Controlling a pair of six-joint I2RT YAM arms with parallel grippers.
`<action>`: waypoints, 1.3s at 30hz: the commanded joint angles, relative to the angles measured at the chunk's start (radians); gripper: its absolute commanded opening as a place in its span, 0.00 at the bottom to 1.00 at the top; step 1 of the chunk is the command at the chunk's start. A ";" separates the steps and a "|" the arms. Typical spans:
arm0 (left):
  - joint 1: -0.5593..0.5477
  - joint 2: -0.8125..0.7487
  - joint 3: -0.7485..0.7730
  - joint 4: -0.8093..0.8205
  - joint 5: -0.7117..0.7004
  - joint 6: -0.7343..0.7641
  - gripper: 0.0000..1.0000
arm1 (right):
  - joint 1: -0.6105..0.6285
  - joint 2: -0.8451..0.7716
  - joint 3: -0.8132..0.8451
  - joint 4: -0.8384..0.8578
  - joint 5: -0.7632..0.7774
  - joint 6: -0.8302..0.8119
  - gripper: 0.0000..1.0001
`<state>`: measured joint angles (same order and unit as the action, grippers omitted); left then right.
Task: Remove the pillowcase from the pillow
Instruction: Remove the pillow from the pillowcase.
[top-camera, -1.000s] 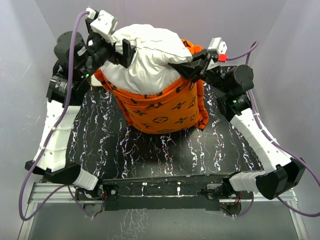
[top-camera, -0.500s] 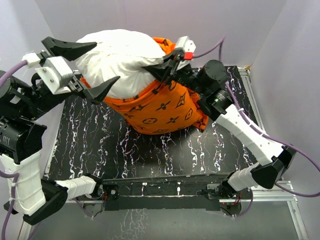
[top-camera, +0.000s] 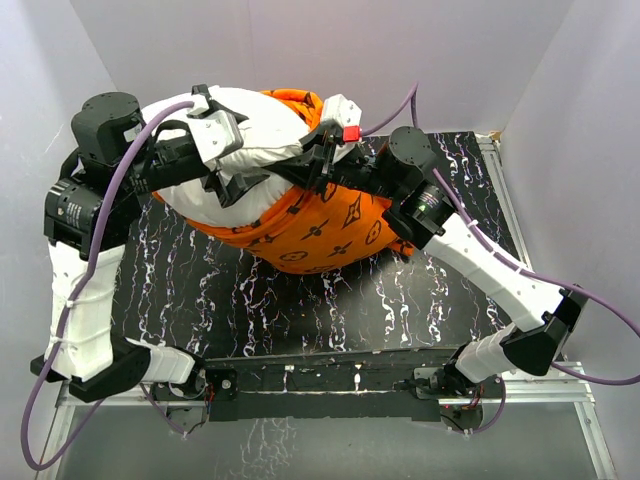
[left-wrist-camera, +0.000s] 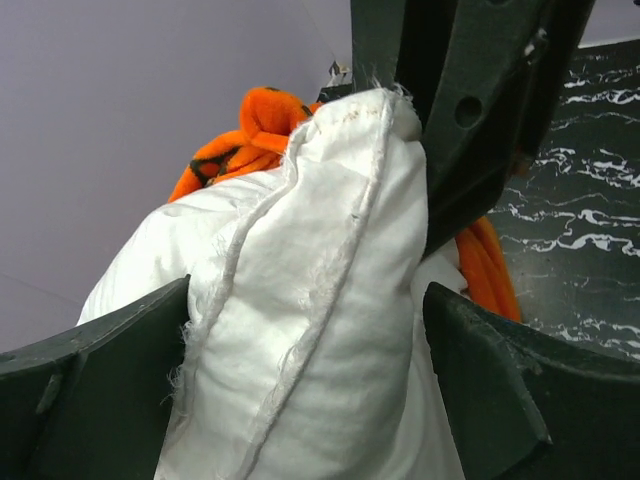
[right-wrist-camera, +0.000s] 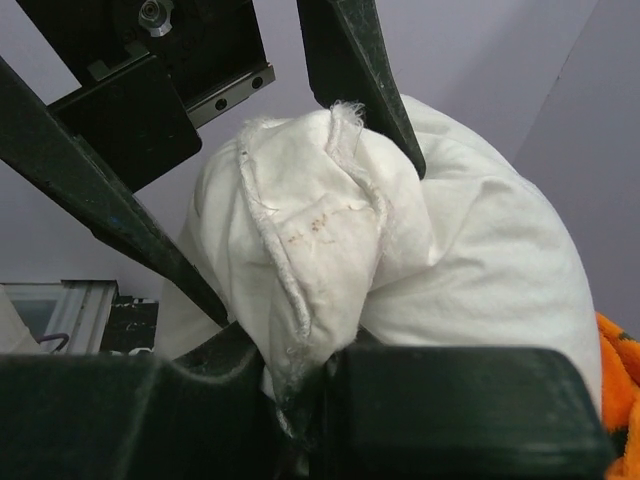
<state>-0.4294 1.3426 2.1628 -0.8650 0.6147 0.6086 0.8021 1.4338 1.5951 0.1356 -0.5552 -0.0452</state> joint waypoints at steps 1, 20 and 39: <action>-0.003 0.002 0.093 -0.229 0.033 0.133 0.91 | -0.006 -0.031 0.074 -0.017 -0.024 -0.023 0.08; -0.002 -0.076 -0.199 0.127 -0.157 0.053 0.00 | -0.122 -0.138 -0.002 -0.004 0.098 0.213 0.76; -0.003 -0.095 -0.160 0.084 -0.103 0.032 0.00 | -0.349 -0.104 -0.132 0.097 0.089 0.595 0.98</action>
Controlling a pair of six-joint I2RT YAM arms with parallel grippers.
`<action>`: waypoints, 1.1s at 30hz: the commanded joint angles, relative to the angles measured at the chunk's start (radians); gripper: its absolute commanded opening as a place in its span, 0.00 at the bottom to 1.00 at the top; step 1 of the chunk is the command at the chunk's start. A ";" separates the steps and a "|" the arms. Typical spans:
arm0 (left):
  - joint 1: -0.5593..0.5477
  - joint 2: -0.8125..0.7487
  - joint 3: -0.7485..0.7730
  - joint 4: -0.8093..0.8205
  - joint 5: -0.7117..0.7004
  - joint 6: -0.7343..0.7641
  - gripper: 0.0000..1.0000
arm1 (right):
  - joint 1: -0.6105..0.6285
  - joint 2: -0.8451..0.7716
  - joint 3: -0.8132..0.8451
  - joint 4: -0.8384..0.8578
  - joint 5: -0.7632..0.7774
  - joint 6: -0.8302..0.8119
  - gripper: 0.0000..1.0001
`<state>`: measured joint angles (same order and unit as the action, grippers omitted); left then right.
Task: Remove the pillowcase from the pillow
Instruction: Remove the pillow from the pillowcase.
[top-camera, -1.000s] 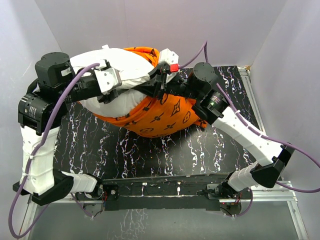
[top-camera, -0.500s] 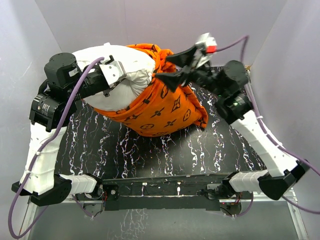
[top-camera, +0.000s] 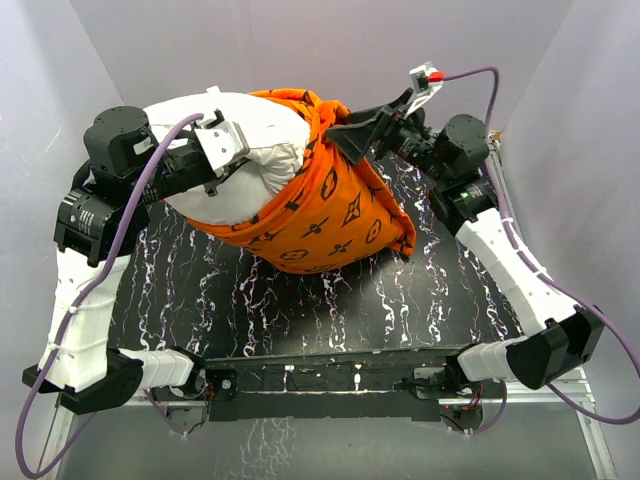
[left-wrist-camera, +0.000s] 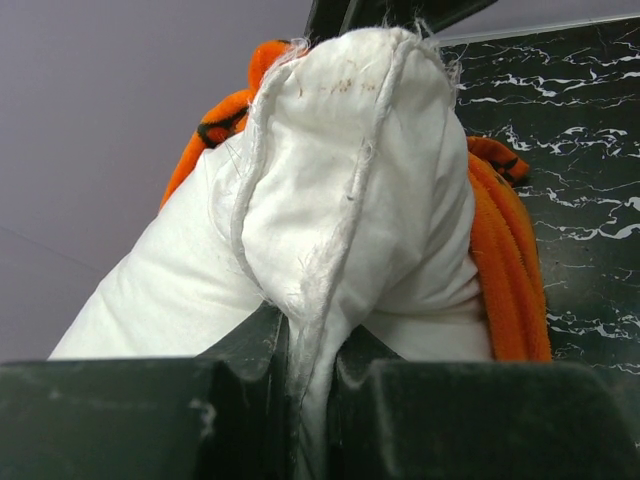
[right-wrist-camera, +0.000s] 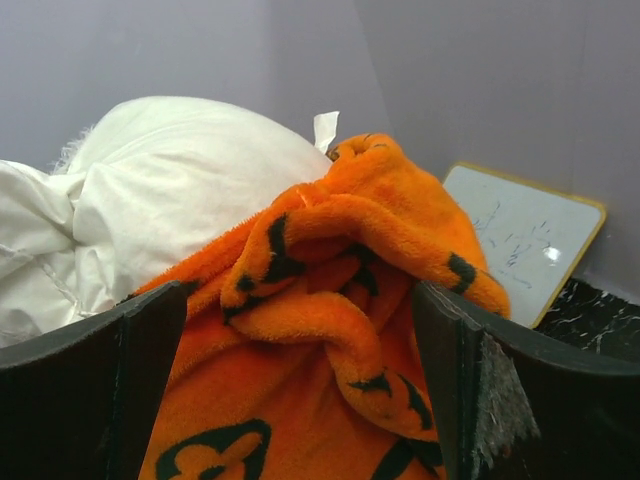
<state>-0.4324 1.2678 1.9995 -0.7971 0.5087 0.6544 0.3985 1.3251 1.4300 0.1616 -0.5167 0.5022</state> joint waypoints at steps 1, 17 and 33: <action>0.000 -0.021 0.000 0.017 0.003 -0.017 0.00 | 0.065 0.015 0.048 0.069 0.055 0.050 0.98; 0.000 -0.038 -0.008 0.024 0.002 -0.031 0.00 | 0.162 0.119 0.163 -0.194 0.375 0.023 0.97; 0.000 -0.028 0.034 0.030 -0.008 -0.053 0.00 | 0.179 0.034 -0.021 -0.129 0.393 0.042 0.08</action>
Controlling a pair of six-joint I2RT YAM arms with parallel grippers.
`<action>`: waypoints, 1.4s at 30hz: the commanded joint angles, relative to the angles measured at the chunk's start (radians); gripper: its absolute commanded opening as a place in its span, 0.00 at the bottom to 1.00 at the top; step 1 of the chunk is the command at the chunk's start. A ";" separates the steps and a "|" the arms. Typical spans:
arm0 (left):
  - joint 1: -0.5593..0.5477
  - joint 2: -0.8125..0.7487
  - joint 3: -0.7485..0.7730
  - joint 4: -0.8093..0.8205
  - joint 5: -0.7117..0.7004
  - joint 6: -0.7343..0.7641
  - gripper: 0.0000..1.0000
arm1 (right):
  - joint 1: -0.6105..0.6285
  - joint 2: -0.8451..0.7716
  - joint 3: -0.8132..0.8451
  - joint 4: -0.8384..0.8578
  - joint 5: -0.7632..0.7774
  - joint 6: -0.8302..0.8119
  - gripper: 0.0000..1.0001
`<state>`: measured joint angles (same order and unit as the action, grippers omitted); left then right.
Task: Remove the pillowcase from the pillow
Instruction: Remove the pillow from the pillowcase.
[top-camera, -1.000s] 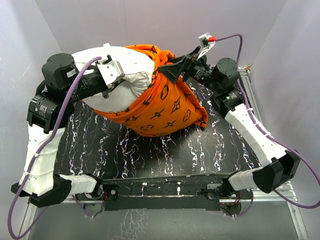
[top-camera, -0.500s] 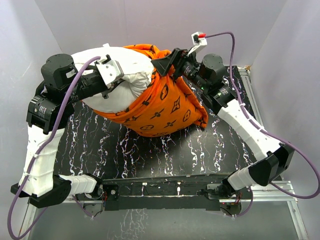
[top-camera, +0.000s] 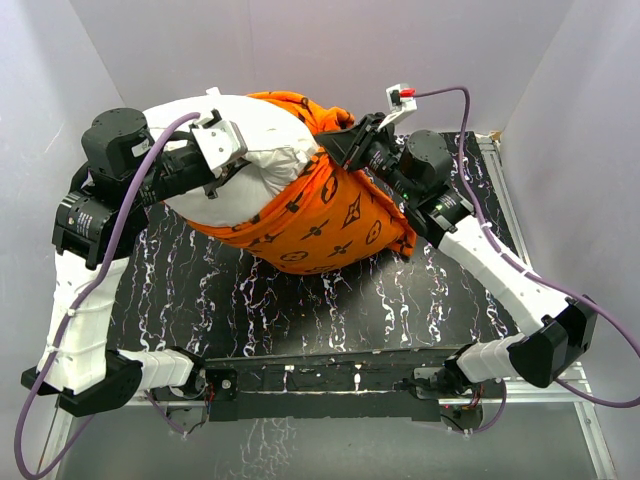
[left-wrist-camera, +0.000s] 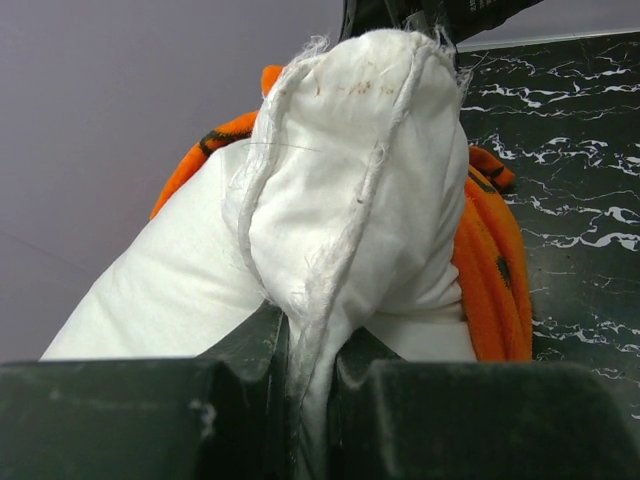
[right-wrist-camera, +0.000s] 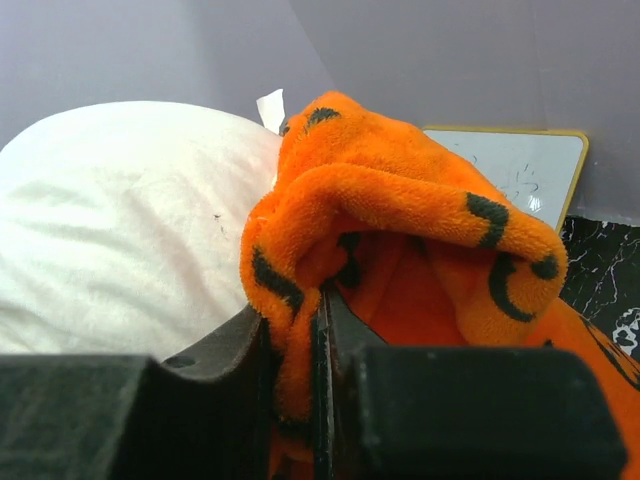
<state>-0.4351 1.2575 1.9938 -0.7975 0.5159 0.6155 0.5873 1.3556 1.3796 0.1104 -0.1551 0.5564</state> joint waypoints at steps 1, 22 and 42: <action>0.003 -0.017 0.044 0.032 -0.020 -0.014 0.00 | -0.011 -0.004 0.014 -0.078 0.035 -0.014 0.08; 0.003 -0.038 0.091 0.322 -0.445 0.175 0.00 | -0.337 -0.169 -0.642 -0.005 0.066 -0.011 0.08; 0.003 0.059 0.267 0.229 -0.248 -0.057 0.00 | -0.345 -0.307 -0.512 0.142 -0.064 -0.234 0.62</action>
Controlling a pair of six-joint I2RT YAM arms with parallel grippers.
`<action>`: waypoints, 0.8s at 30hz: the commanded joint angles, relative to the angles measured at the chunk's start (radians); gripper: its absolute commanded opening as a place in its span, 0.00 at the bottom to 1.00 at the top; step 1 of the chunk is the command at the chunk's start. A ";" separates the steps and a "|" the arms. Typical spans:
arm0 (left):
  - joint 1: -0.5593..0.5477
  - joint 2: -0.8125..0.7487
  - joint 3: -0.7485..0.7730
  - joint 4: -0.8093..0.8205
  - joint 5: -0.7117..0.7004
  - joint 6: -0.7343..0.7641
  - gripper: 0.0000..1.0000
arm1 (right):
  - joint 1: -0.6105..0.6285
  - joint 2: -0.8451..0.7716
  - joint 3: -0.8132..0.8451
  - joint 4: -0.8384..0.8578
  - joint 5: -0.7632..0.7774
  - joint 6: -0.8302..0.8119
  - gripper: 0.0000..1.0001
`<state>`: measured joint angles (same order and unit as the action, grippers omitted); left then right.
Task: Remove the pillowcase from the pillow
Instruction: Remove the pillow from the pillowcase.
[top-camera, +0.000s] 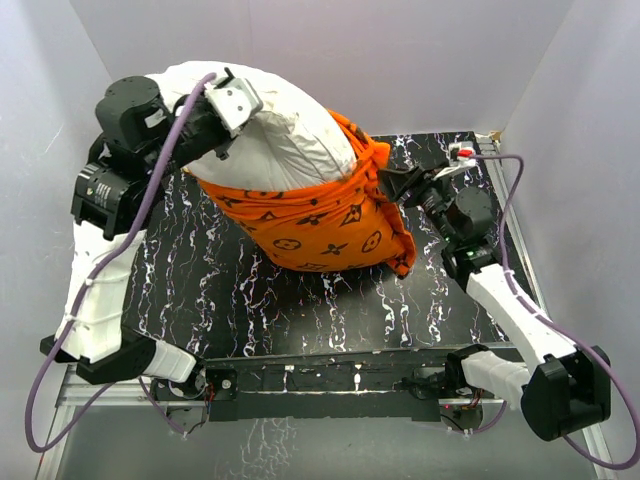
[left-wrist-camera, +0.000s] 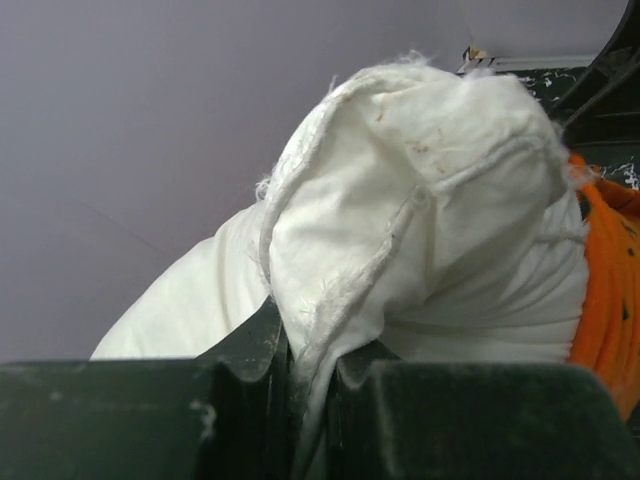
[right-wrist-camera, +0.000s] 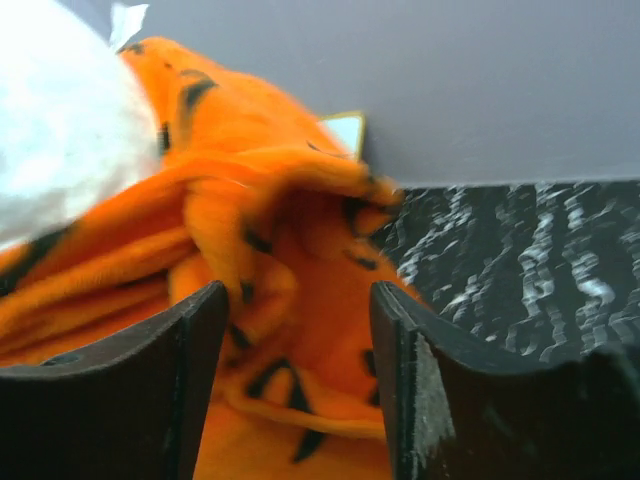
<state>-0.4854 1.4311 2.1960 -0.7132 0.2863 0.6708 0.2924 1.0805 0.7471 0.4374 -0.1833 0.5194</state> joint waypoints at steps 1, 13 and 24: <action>0.054 -0.112 0.050 0.132 0.006 -0.139 0.00 | -0.050 -0.034 0.184 -0.192 -0.084 -0.226 0.71; 0.053 -0.008 0.080 0.089 0.225 -0.387 0.00 | 0.156 0.110 0.745 -0.236 -0.472 -0.433 0.98; 0.053 0.023 0.096 0.068 0.307 -0.451 0.00 | 0.302 0.342 1.077 -0.539 -0.592 -0.662 0.98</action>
<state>-0.4339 1.4834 2.2726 -0.7124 0.5373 0.2619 0.5156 1.3666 1.6936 0.0845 -0.7788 0.0124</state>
